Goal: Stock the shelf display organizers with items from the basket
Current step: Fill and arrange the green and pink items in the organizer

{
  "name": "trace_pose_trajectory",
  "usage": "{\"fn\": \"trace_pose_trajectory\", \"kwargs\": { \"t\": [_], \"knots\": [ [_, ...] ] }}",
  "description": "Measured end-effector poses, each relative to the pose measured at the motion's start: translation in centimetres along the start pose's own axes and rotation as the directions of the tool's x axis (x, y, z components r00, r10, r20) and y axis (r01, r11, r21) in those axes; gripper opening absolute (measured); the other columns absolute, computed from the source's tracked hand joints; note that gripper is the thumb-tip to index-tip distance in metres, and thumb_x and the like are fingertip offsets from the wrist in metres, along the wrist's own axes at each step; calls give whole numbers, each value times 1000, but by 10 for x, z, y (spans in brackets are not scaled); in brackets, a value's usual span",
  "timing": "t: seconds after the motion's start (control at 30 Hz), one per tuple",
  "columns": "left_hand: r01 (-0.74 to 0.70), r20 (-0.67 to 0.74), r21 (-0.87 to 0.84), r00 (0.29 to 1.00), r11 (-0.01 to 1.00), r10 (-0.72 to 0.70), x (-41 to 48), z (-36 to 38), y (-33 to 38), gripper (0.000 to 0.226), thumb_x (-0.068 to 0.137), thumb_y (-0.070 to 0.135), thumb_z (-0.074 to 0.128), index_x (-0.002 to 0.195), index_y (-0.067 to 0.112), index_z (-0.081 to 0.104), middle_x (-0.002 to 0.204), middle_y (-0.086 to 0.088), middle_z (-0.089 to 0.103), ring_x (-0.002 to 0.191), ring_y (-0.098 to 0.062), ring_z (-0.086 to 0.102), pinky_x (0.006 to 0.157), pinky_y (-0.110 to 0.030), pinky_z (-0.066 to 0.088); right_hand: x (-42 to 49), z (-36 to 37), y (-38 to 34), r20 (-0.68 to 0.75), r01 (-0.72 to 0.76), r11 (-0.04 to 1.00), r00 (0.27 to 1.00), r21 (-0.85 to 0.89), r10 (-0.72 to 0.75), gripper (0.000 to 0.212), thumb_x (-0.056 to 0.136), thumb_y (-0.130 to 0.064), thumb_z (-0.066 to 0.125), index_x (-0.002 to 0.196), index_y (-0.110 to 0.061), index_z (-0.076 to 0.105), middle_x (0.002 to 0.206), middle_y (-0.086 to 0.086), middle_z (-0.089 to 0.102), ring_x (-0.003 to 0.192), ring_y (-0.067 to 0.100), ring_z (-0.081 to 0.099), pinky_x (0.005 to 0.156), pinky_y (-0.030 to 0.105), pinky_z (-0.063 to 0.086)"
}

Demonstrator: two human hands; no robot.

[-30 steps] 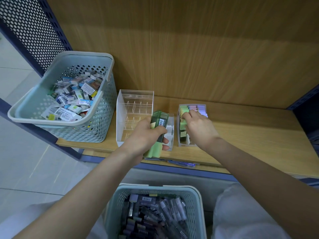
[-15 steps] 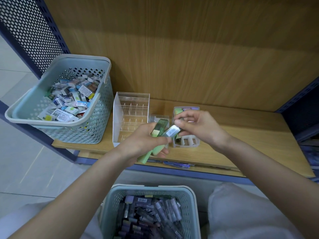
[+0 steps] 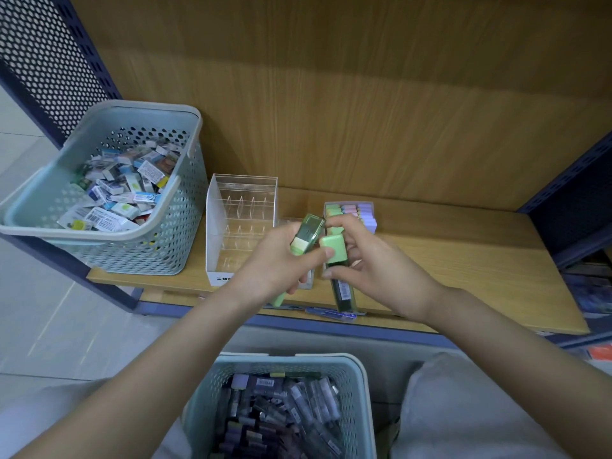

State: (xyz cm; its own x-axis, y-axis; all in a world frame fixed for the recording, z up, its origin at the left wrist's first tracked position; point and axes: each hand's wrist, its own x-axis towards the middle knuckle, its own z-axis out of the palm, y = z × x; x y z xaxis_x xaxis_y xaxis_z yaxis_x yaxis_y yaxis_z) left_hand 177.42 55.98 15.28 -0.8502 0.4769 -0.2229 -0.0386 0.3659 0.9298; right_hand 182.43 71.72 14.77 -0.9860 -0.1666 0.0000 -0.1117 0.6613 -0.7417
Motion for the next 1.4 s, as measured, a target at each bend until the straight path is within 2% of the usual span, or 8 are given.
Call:
{"fn": "trace_pose_trajectory", "kwargs": {
  "t": [0.2, 0.33, 0.4, 0.6, 0.9, 1.07, 1.27, 1.4],
  "knots": [
    [28, -109, -54, 994, 998, -34, 5, -7, -4, 7, 89, 23, 61, 89, 20, 56, 70, -4, 56, 42, -7, 45, 40, -21, 38, 17, -13, 37, -236, -116, 987, 968, -107, 88, 13, 92, -25, 59, 105, -23, 62, 89, 0, 69, 81, 20, 66, 78, 39, 52],
    [71, -116, -97, 990, 993, -83, 7, -6, -7, 4, 93, 23, 55, 95, 19, 54, 77, 0, 59, 46, -8, 46, 41, -19, 41, 31, -11, 56, -268, -189, 975, 951, -116, 152, 17, 86, -24, 67, 102, -19, 69, 95, -9, 65, 84, 12, 62, 69, 10, 44],
    [115, -130, -128, 983, 985, -131, 10, -6, -8, 7, 94, 19, 53, 100, 18, 50, 79, 0, 60, 51, -12, 47, 43, -22, 42, 37, -6, 62, -268, -228, 967, 944, -114, 191, 19, 83, -24, 70, 102, -18, 69, 91, -6, 67, 81, 9, 62, 68, 7, 44],
    [205, -150, -208, 960, 956, -238, 15, -9, -16, 18, 91, 5, 48, 90, 22, 40, 84, -12, 57, 60, -19, 49, 63, -38, 45, 49, 10, 74, -205, -232, 954, 960, -192, 192, 11, 86, -21, 67, 97, -19, 63, 88, -3, 62, 81, 16, 60, 76, 33, 51],
    [193, -65, -153, 977, 969, -205, 11, -13, -15, 24, 93, 4, 47, 110, 22, 46, 88, -4, 60, 53, -15, 53, 50, -26, 44, 56, 15, 75, -196, -205, 954, 967, -218, 163, 11, 85, -21, 68, 95, -17, 66, 86, -5, 55, 74, 9, 53, 73, 25, 46],
    [165, -59, -71, 984, 984, -169, 11, -14, -16, 31, 94, 5, 46, 120, 22, 49, 89, -1, 61, 51, -12, 54, 48, -22, 46, 50, 17, 75, -29, -145, 850, 988, -506, 152, 21, 95, -17, 52, 114, -15, 60, 110, 2, 56, 92, 20, 59, 77, 35, 50],
    [133, -32, 69, 991, 989, -131, 9, -15, -18, 34, 92, 1, 47, 113, 25, 58, 85, -1, 51, 60, -14, 59, 54, -22, 51, 48, 22, 70, -43, -131, 737, 990, -663, 137, 47, 88, 4, 49, 130, -17, 44, 122, 2, 46, 105, 22, 51, 65, 29, 41],
    [83, -93, 233, 994, 969, -63, 7, -16, -18, 20, 84, 5, 64, 83, 24, 57, 84, 5, 59, 62, -12, 63, 56, -16, 50, 38, 15, 51, -143, -102, 905, 989, -412, 47, 50, 86, 8, 44, 130, -16, 46, 124, 0, 48, 108, 17, 52, 79, 35, 48]
  ]
}}
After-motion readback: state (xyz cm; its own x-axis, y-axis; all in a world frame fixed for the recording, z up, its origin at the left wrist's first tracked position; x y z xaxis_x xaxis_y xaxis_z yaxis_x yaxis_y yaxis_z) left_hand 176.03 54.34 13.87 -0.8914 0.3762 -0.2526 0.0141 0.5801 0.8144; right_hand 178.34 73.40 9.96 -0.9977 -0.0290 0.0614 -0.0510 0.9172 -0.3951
